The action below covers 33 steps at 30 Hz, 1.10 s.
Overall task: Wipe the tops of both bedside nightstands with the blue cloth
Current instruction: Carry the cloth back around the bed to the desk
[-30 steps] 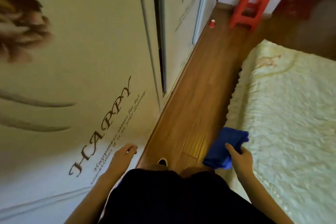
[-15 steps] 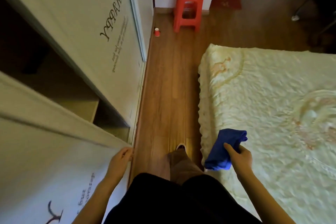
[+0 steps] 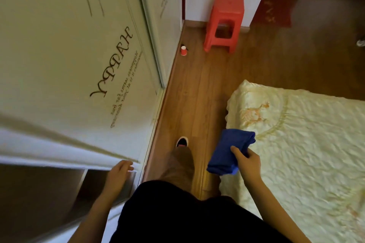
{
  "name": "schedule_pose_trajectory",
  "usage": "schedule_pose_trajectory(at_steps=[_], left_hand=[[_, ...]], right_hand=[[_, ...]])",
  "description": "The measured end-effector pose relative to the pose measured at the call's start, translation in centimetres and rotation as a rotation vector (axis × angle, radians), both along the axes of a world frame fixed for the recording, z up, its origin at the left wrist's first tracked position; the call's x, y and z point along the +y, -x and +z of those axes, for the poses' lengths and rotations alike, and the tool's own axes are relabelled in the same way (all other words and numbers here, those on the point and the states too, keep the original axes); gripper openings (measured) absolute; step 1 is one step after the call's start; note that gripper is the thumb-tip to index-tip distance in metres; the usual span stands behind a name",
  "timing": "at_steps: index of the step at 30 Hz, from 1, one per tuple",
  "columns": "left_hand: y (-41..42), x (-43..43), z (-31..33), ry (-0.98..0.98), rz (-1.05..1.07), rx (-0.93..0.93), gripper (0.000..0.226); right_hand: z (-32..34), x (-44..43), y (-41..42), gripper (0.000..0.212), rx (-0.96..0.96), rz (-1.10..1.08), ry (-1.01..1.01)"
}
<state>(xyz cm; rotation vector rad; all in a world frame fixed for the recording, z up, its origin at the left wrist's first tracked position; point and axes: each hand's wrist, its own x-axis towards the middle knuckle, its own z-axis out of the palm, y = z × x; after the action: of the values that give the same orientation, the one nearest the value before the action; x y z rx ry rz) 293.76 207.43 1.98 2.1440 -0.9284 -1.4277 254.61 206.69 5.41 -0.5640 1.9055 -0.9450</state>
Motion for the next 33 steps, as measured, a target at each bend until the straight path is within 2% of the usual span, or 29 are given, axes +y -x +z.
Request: schedule_pose_trajectory(at_steps=[5, 10, 15, 19, 24, 33], left_hand=[[3.8, -15.7, -0.6, 0.038, -0.097, 0.047, 0.023], [8.4, -33.5, 1.9, 0.102, -0.329, 0.085, 0.024], [13.1, -46.1, 3.1, 0.162, -0.475, 0.103, 0.019], [16.4, -53.3, 1.9, 0.133, -0.462, 0.120, 0.021], [19.2, -62.5, -0.2, 0.075, -0.254, 0.071, 0.024], [25.1, -81.3, 1.1, 0.059, -0.223, -0.022, 0.023]], right_hand=[[-1.7, -10.6, 3.9, 0.016, 0.041, -0.124, -0.041], [-0.1, -19.6, 8.3, 0.021, 0.132, -0.297, -0.079], [1.2, -28.2, 12.3, 0.022, 0.154, -0.376, -0.071], [0.6, -36.1, 15.0, 0.019, 0.121, -0.395, -0.074], [-0.8, -48.7, 18.7, 0.020, 0.075, -0.349, -0.053], [2.5, -70.1, 26.6, 0.016, 0.048, -0.298, 0.050]])
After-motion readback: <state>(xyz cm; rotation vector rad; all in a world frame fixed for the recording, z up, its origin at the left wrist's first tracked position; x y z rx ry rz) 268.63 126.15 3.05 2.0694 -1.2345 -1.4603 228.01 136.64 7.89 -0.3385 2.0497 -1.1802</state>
